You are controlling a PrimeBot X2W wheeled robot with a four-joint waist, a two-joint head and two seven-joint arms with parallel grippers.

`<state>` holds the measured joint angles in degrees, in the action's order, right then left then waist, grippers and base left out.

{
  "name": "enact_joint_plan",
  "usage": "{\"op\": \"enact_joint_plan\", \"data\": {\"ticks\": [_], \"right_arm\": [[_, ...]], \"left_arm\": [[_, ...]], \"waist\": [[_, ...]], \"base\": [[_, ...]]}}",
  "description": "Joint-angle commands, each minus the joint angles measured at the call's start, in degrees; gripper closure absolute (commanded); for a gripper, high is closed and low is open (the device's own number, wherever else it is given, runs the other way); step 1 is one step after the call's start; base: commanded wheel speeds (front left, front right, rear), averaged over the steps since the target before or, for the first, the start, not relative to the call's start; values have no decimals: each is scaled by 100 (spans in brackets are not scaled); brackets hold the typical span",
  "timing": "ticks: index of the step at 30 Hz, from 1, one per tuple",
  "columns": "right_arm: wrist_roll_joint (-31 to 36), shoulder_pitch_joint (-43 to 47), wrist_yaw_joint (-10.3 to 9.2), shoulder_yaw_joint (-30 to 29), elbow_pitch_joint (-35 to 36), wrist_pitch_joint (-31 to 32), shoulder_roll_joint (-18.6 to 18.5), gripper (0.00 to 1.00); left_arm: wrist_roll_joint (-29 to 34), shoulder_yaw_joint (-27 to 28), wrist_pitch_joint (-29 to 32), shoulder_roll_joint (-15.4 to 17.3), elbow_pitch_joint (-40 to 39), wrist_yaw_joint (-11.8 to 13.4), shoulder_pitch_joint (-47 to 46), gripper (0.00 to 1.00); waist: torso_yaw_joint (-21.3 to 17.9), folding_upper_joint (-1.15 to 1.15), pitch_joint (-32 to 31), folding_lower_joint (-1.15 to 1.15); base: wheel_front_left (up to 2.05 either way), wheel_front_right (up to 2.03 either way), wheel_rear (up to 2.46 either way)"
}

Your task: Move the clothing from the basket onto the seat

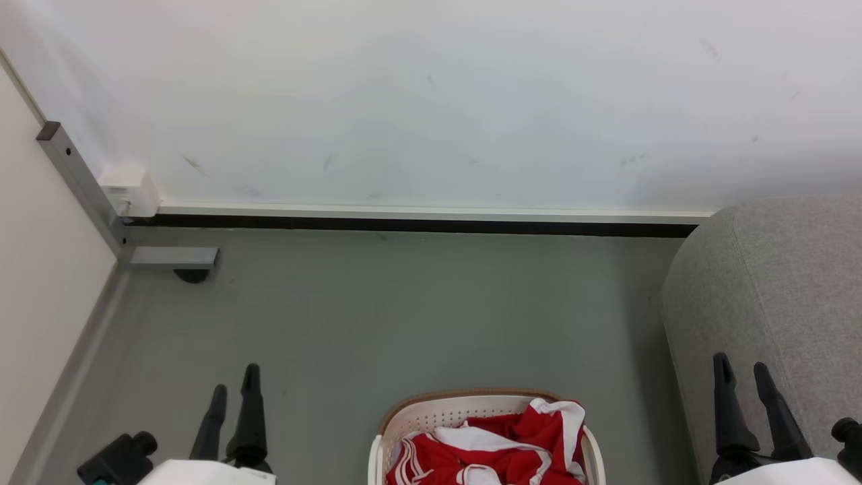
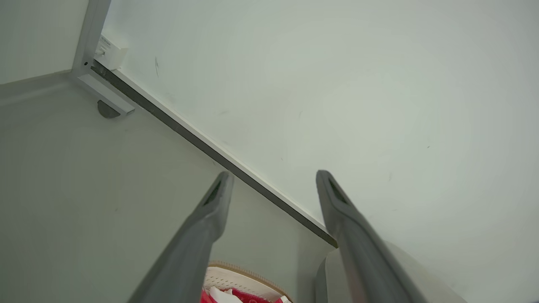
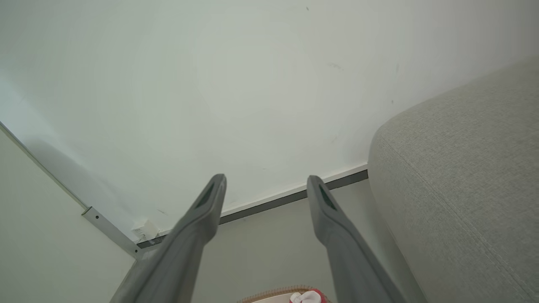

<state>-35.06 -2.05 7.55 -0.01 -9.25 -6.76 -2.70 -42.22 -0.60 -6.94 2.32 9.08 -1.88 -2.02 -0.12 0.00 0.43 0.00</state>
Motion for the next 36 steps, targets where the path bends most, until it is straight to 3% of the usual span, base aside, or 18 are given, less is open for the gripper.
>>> {"op": "enact_joint_plan", "data": {"ticks": [1,36], "right_arm": [[168,32,-6,10,95,-70,-61,0],[2151,122,-9,35,165,-558,-79,0]], "left_arm": [[226,-10,-50,51,-70,3,0,0],[2413,-35,-535,67,-60,18,152,0]], "waist": [[-7,0,1,0],[-48,0,60,0]], "base": [[0,0,0],[0,0,0]]}}
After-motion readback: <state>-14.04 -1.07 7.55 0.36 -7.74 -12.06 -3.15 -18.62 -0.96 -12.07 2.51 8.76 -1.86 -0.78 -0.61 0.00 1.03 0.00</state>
